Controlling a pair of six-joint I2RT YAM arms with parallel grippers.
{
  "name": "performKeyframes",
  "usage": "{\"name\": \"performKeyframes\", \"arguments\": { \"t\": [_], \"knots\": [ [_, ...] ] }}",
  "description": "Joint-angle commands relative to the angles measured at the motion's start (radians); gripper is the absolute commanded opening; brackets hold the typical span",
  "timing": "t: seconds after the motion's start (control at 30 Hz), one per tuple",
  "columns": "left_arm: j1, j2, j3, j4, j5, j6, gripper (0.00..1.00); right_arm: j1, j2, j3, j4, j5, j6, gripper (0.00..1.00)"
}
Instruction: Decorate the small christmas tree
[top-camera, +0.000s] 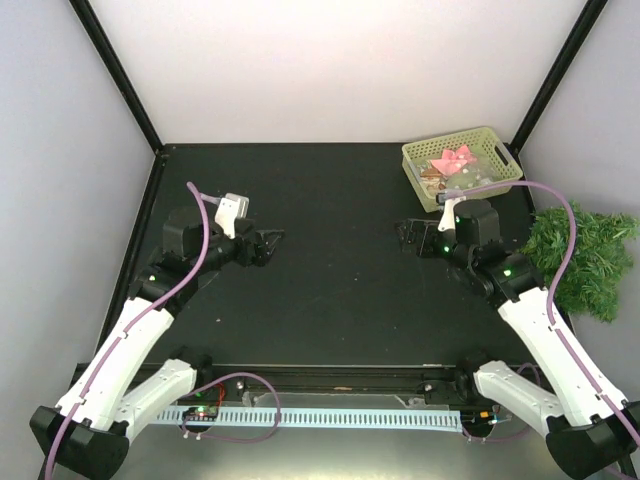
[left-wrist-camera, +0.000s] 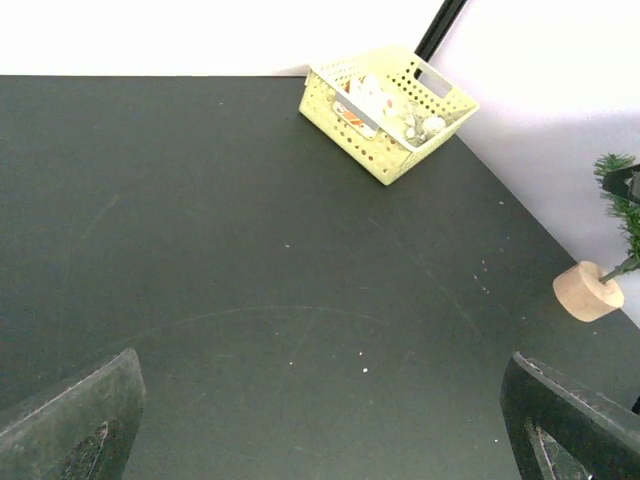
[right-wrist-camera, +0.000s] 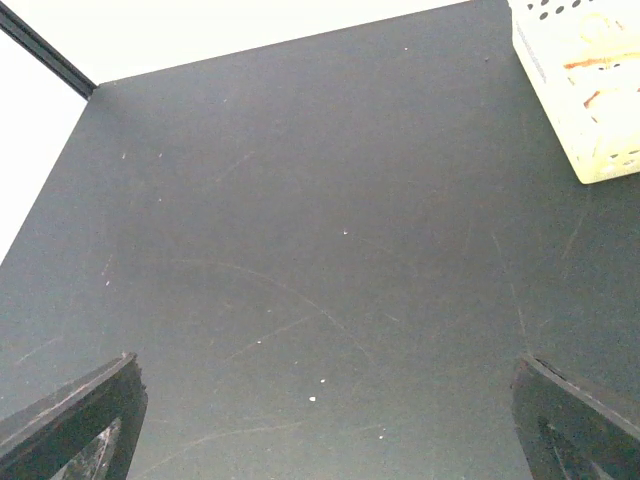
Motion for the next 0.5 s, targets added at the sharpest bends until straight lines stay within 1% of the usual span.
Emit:
{"name": "performKeyframes", "arguments": {
  "t": [0.0,0.13,0.3,0.4,0.47],
  "knots": [
    [-0.007,-0.002,0.013,0.005,-0.030,0.042,0.99,-0.008,-0.024,-0.029,0.045,0.033,0.009,1.00],
    [-0.007,-0.005,0.036,-0.030,-0.063,0.077,0.99,-0.009,-0.005,-0.035,0.083,0.086,0.022,1.00],
    [-0.007,-0.023,0.034,-0.036,-0.071,0.103,0.99,-0.009,0.051,-0.003,0.102,0.228,0.049,1.00],
    [-0.007,-0.037,0.017,-0.029,-0.066,0.121,0.99,-0.009,0.113,0.026,0.111,0.263,0.000,1.00],
    [-0.007,-0.045,0.012,-0.034,-0.070,0.138,0.99,-0.009,0.170,0.076,0.053,0.287,-0.033,0.99]
  ]
}}
